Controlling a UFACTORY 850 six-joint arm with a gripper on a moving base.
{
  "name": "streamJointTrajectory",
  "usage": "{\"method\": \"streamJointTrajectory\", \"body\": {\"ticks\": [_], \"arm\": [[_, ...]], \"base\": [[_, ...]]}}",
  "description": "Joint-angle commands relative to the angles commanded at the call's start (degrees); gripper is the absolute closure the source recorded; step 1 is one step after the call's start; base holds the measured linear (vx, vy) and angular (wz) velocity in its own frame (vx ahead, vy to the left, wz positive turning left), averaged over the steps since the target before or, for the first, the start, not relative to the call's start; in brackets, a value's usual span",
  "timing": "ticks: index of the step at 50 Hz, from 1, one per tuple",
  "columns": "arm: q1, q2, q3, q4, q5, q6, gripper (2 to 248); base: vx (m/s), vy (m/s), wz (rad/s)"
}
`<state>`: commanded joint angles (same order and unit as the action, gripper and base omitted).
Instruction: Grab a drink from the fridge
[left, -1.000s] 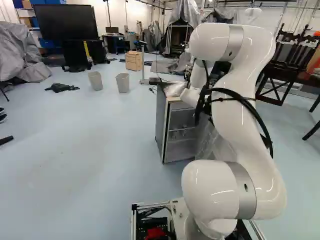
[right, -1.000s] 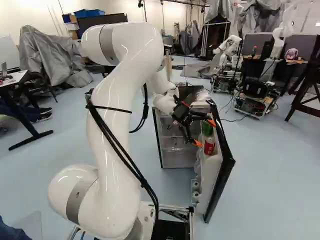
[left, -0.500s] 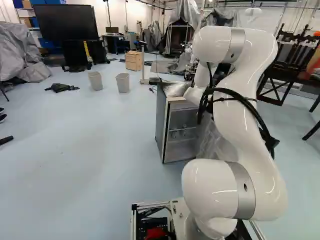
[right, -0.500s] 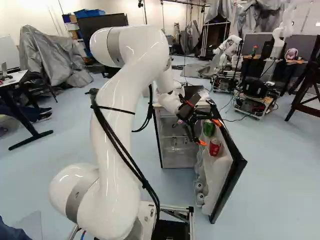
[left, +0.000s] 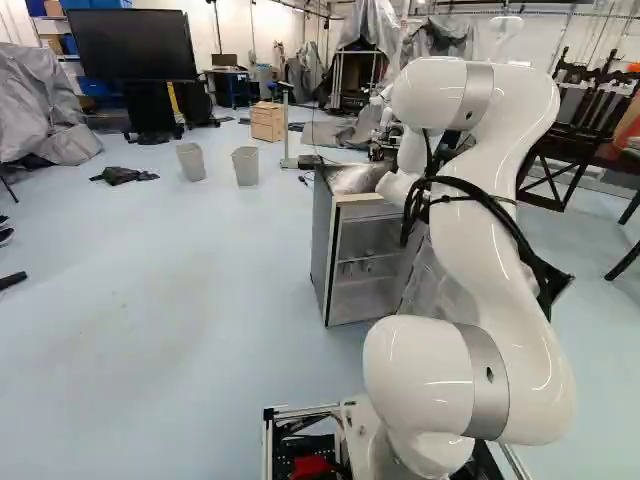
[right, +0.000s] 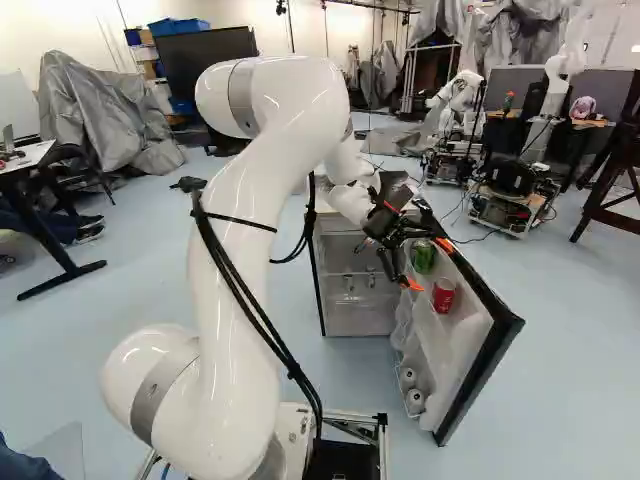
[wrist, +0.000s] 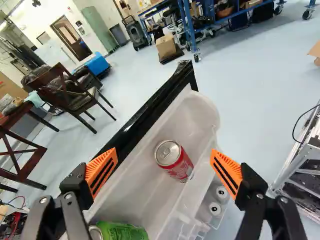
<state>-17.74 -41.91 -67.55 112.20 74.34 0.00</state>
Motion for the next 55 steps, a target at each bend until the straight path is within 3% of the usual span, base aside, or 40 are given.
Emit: {"method": "streamJointTrajectory", "body": {"ticks": [35, 46, 55], "arm": [[-3.0, -1.8, -3.8, 0.0, 0.0, 0.0, 3], [-2.7, -0.8, -1.7, -0.4, 0.0, 0.0, 3], [-1.9, 0.9, 1.8, -3.7, 0.0, 0.0, 3]], "base": [[0.000, 0.000, 0.000], [0.000, 0.000, 0.000], [0.000, 0.000, 0.000]]}}
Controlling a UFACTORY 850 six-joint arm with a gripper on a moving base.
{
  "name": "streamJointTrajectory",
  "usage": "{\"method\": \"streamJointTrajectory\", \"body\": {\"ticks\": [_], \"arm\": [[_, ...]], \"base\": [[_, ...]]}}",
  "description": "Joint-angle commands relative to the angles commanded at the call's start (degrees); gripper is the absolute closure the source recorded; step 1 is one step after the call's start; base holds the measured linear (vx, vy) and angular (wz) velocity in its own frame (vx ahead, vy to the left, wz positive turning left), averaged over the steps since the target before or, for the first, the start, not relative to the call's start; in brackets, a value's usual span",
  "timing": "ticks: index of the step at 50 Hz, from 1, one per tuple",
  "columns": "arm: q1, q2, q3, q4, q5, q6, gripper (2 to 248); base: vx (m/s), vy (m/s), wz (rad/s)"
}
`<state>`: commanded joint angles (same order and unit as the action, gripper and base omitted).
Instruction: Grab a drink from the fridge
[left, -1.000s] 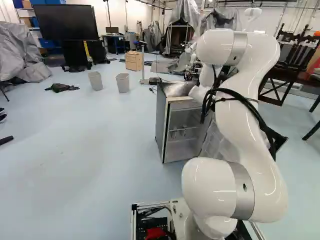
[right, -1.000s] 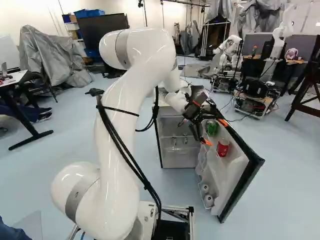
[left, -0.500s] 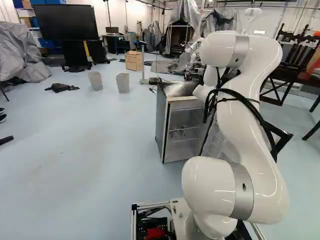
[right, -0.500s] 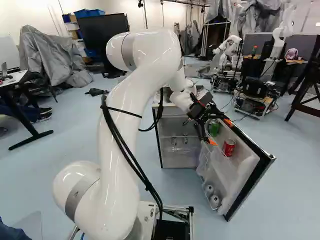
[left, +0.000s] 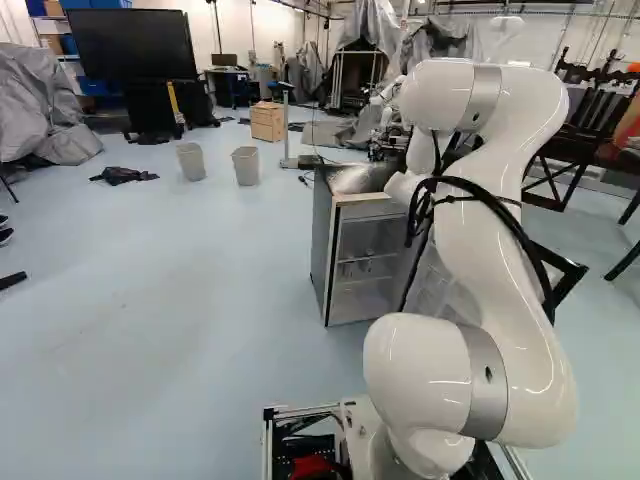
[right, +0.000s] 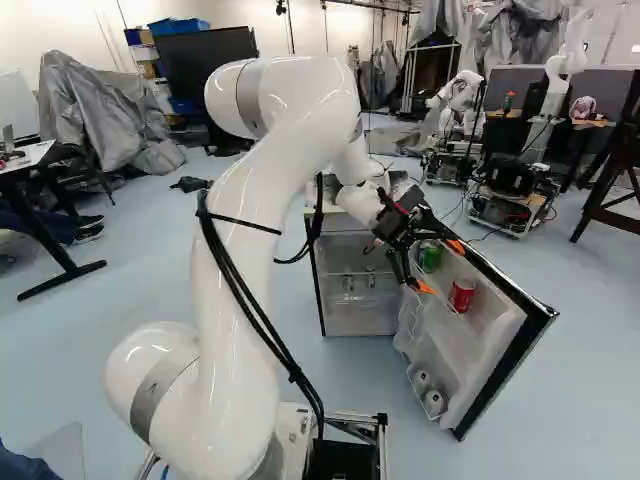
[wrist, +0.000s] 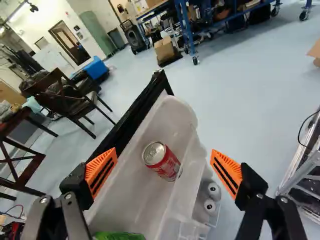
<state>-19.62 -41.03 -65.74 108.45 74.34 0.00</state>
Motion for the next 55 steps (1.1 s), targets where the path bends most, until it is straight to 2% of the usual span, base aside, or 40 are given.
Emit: {"method": "streamJointTrajectory", "body": {"ticks": [55], "arm": [[5.5, 12.8, 23.0, -32.8, 0.0, 0.0, 3]], "base": [[0.000, 0.000, 0.000]]}}
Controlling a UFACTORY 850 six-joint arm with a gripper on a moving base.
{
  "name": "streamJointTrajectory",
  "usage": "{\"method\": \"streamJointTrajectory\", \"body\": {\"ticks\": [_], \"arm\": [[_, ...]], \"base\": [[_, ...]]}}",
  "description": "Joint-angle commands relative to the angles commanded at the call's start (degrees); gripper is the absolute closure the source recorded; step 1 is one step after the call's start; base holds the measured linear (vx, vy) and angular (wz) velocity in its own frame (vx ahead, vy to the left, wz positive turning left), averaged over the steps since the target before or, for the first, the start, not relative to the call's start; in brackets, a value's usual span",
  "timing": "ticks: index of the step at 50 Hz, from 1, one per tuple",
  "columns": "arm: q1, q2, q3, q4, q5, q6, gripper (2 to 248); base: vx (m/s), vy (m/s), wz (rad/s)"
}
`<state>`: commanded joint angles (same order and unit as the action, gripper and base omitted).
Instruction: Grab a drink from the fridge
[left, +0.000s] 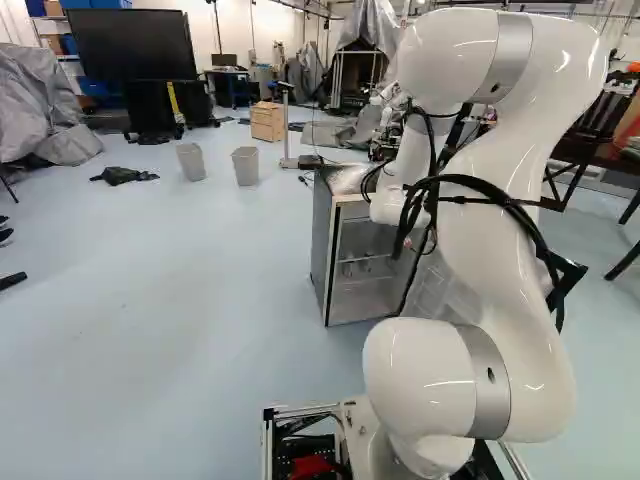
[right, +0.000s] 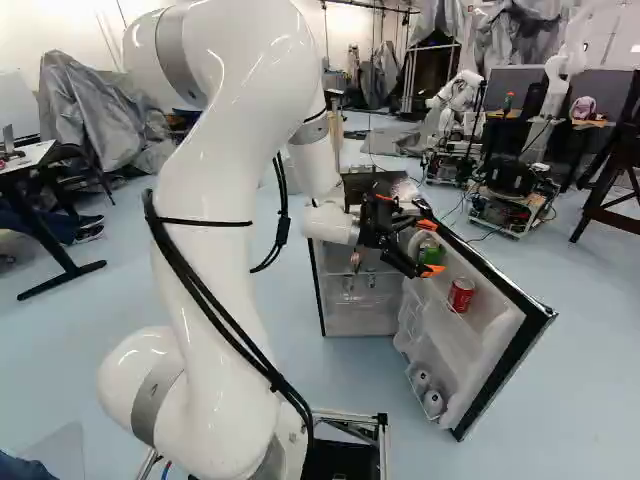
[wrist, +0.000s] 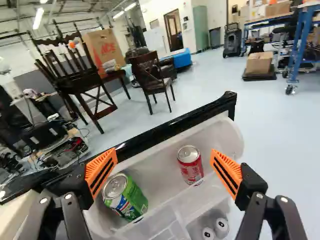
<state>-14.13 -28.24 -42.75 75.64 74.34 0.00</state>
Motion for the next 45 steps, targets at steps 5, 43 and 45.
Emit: {"method": "streamJointTrajectory", "body": {"ticks": [5, 43, 45], "arm": [[0.1, 1.2, 1.8, -3.0, 0.0, 0.0, 3], [-0.7, 9.3, 13.4, -25.9, 0.0, 0.0, 3], [-0.9, 9.8, 13.9, -27.1, 0.0, 0.0, 3]], "base": [[0.000, 0.000, 0.000], [0.000, 0.000, 0.000], [0.000, 0.000, 0.000]]}}
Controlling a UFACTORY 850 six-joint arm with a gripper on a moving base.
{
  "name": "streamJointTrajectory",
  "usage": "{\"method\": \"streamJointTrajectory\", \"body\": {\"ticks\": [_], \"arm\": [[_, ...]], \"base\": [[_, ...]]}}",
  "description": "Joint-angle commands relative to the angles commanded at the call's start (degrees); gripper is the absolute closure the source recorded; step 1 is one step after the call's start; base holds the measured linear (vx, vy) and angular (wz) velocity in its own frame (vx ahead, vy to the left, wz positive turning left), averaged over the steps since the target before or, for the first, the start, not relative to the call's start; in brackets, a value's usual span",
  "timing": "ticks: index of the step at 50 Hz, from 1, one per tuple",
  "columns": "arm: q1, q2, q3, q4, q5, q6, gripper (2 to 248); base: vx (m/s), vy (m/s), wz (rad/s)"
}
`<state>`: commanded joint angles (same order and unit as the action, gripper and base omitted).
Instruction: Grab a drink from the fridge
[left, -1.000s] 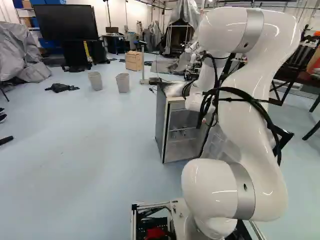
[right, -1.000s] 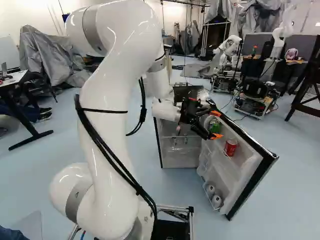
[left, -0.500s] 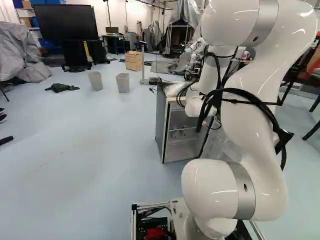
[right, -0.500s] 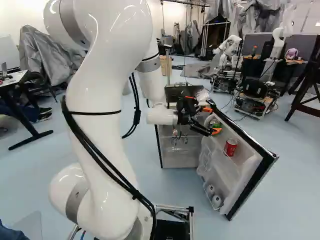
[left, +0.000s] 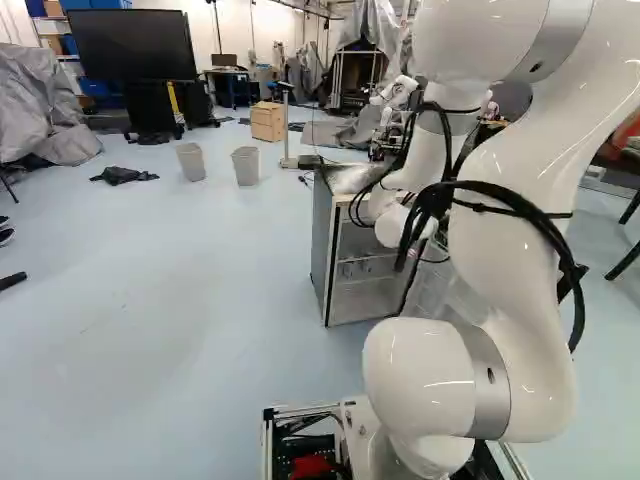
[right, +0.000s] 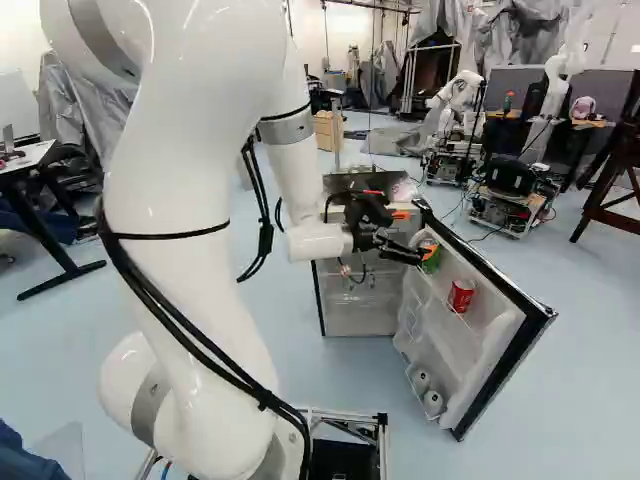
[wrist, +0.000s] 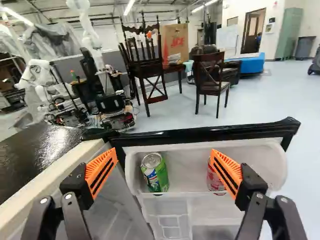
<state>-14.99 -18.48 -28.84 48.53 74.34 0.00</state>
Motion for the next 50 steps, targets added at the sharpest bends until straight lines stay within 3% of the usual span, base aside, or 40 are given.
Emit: {"method": "streamJointTrajectory", "body": {"ticks": [50], "arm": [[-4.1, 10.6, 12.8, -30.1, -0.3, 0.0, 3]], "base": [[0.000, 0.000, 0.000]]}}
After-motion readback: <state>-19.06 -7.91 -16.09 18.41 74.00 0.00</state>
